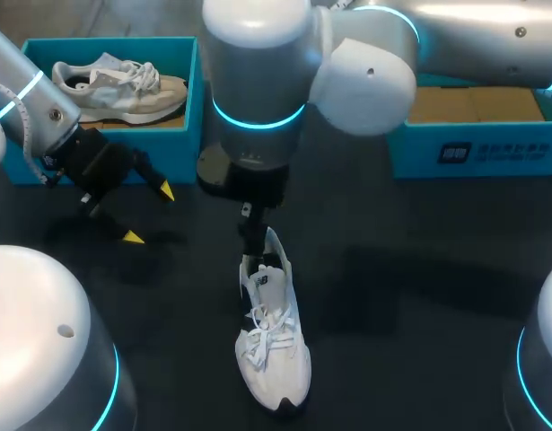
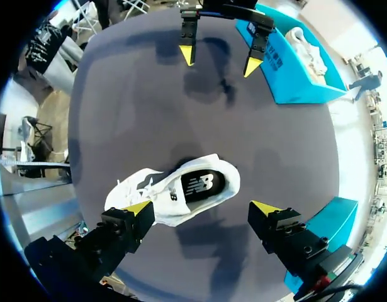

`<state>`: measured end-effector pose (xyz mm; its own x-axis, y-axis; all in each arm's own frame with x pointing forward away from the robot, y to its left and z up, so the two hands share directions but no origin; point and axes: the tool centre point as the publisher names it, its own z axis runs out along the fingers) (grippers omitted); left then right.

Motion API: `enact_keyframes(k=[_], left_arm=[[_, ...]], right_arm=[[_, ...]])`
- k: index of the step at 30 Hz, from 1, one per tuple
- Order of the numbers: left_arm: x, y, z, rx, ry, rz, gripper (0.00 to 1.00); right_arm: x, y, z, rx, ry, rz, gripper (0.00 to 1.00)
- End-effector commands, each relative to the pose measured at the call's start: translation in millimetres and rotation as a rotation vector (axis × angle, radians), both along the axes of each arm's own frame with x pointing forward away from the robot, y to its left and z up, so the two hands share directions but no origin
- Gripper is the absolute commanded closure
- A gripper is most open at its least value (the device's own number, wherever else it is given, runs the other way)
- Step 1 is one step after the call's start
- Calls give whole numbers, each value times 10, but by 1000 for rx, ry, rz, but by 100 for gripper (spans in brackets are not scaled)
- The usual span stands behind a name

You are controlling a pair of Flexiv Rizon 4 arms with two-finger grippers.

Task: Take the shoe out of the shoebox, open the shoe tongue, remove and reinsert the insole, then place the shoe into the shoebox

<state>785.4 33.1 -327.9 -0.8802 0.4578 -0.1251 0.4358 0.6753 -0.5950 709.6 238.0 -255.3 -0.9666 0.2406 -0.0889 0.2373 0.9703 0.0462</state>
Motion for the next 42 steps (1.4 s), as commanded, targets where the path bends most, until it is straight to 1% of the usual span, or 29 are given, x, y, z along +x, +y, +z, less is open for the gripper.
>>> enact_keyframes(k=[1,2,4,9,13,20,22,34,42], left_arm=[[7,-1,3,4,2,-2,0],[7,-1,3,4,2,-2,0],[7,-1,3,4,2,-2,0],[7,-1,3,4,2,-2,0],[7,-1,3,4,2,-2,0],[7,-1,3,4,2,-2,0],[7,-1,3,4,2,-2,0],[7,-1,3,4,2,-2,0],[7,-1,3,4,2,-2,0]], right_arm=[[89,16,-61,-28,3,60,0],[115,32,-70,-30,-7,103,0],[174,55,-89,-55,24,107,0],[223,104,-79,-73,19,151,0],[286,125,-142,-65,17,196,0],[417,186,-338,-89,-14,308,0],[445,193,-401,-102,-9,326,0],[610,165,-657,-98,-15,387,0],[690,112,-803,-97,6,413,0]])
